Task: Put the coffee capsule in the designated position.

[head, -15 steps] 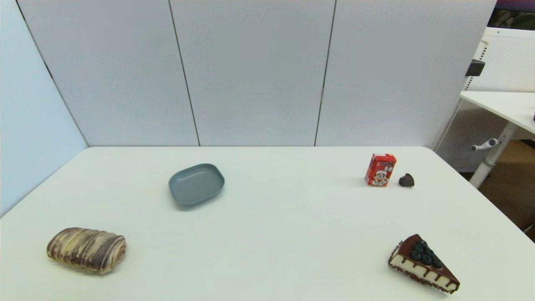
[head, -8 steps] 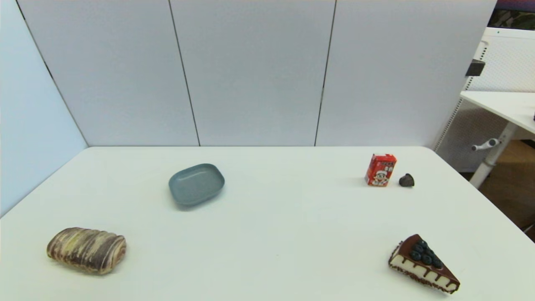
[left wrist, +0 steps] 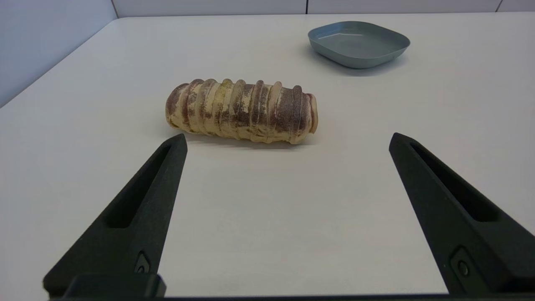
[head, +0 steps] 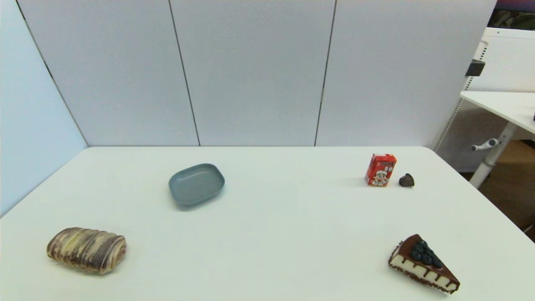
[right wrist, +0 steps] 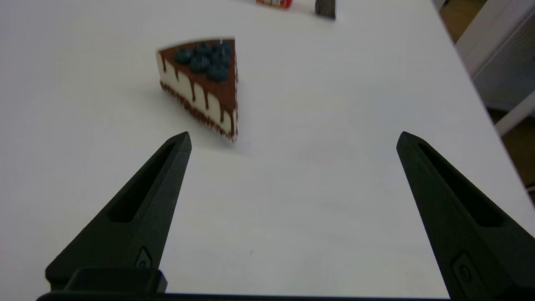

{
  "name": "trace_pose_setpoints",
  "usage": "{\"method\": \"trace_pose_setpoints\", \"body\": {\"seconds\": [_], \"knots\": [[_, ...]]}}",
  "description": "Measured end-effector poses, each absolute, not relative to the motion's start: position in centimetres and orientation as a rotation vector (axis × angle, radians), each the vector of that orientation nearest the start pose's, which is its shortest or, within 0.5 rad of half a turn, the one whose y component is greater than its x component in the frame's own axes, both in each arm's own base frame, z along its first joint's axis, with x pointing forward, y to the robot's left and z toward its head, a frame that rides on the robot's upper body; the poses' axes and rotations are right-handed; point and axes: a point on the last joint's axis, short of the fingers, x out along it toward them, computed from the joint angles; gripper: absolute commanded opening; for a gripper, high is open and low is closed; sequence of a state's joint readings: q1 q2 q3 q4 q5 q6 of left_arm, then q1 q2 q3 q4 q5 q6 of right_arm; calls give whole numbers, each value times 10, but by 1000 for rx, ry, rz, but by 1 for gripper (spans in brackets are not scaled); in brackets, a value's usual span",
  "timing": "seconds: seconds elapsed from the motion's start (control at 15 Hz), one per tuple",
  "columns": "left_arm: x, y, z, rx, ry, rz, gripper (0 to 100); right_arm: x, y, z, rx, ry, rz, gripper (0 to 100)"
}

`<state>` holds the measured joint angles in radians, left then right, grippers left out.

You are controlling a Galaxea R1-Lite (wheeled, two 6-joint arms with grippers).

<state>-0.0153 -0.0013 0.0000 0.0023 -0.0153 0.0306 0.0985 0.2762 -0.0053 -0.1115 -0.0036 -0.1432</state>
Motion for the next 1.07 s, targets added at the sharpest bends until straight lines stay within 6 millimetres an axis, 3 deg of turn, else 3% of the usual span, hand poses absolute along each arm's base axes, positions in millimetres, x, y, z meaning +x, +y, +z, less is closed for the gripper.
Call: {"method": "trace_pose_setpoints", "body": {"seconds": [0.67, 1.07], "knots": [[-23, 0, 75, 31, 1, -31, 100, 0, 1, 82, -139, 236, 95, 100], [-23, 0, 75, 30, 1, -31, 100, -15, 1, 82, -137, 60, 63, 100]]}}
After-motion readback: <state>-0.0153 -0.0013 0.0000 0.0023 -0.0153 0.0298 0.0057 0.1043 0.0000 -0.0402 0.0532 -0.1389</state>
